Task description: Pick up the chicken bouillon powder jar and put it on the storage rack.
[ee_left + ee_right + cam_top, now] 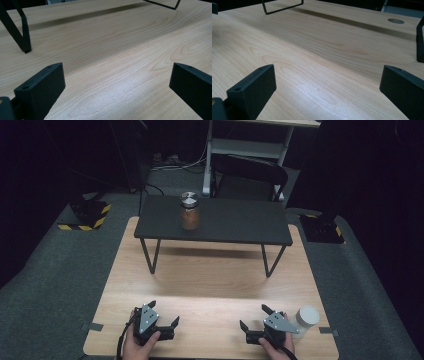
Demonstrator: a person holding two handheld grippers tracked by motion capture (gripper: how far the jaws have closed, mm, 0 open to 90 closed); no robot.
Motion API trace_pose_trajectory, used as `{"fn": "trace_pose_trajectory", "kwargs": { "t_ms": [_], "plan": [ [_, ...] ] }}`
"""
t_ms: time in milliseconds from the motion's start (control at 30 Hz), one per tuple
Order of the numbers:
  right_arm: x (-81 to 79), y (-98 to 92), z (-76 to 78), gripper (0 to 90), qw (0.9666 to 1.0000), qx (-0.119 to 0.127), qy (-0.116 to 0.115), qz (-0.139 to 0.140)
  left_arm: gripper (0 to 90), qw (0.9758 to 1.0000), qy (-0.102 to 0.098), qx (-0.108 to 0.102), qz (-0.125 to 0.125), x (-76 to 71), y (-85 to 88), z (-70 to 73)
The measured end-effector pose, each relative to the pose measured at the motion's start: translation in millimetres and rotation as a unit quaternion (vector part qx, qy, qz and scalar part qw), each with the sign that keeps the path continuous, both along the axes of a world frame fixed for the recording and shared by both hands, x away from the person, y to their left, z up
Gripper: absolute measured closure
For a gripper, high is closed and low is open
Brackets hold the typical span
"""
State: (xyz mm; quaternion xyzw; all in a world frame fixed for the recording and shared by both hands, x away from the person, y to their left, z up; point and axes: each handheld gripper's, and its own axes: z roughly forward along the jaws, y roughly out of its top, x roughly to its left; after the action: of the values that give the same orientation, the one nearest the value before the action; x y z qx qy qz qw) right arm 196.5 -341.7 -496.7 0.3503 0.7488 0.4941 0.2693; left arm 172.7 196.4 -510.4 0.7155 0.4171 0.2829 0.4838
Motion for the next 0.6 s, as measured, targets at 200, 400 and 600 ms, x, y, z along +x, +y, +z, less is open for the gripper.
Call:
{"fn": "trace_pose_trajectory", "kwargs": {
  "t_ms": [200,400,600],
  "plan": [
    [-5.0,-1.2,-2.1,0.4,1.0,0.003,-0.008,0.0,0.6,1.0,0.001,0.005,-0.003,1.1,-4.5,0.9],
    [-16.7,-6.8,4.2,0.3,0.9991,0.025,-0.033,-0.002,0.5,0.9999,-0.002,0.009,-0.008,0.4,-6.7,0.9],
    [-26.0,-8.1,10.9,0.3,0.9981,0.031,-0.052,-0.004,0.5,0.9999,0.0,0.009,-0.011,1.0,-6.3,1.4]
  ]
}}
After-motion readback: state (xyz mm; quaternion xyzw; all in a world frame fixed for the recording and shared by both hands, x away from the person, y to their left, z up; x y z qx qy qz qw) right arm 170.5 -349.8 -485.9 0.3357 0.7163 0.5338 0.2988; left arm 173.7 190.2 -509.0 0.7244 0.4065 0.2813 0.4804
